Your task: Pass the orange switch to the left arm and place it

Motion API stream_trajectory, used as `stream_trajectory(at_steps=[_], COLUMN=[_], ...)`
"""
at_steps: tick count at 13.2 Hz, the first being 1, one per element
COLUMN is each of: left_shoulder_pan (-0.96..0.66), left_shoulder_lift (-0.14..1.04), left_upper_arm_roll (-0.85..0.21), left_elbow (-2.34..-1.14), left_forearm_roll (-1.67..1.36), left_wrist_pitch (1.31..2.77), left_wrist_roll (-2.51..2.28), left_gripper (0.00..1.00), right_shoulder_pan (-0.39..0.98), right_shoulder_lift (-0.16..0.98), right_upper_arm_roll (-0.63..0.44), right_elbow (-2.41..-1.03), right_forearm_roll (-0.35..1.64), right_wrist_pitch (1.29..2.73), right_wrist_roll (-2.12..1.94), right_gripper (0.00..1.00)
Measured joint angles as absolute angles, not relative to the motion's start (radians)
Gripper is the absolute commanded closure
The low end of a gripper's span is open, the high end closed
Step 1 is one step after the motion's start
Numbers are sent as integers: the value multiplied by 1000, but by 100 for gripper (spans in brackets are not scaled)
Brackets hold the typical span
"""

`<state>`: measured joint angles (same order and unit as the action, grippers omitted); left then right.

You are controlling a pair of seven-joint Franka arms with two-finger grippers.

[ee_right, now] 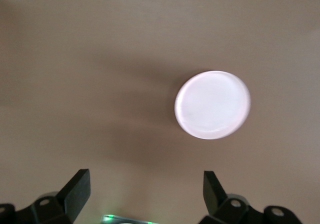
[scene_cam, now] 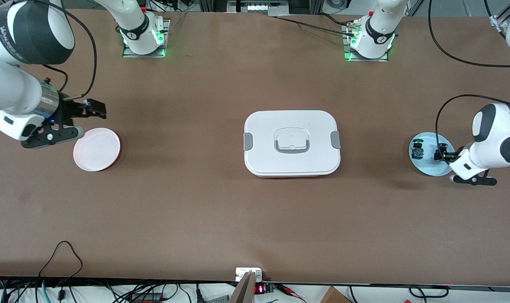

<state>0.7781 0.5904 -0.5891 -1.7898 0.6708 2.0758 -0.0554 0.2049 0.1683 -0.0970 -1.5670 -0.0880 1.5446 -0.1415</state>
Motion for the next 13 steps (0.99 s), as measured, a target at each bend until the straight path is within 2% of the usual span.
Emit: stream_trajectory(at_steps=[2,5,9,13], left_shoulder_pan=[785,787,788,786], left_shoulder_lift=[521,433,413,413], left_upper_arm_roll=[-639,-689,-822,-920], left_elbow=[-1777,-1710,-1545,-1458], left_forearm_roll=[660,599,587,581], left_wrist_pitch=[2053,1932,1751,1677], left_wrist_roll=[-58,-57,-53,10], left_gripper=[0,0,0,0], right_shoulder_pan=[183,74,30,37], right_shoulder_lift=[162,161,161,146], right_upper_arm_roll=[-103,-107,-104,-95], right_elbow=[-1555,-1546,-1545,-1573], right_forearm_roll=[-128,-86,-35,-22], right_wrist_pitch=[1538,1536,1547,1593], right_wrist_roll=[-139,-120,-108,-50], right_gripper=[0,0,0,0])
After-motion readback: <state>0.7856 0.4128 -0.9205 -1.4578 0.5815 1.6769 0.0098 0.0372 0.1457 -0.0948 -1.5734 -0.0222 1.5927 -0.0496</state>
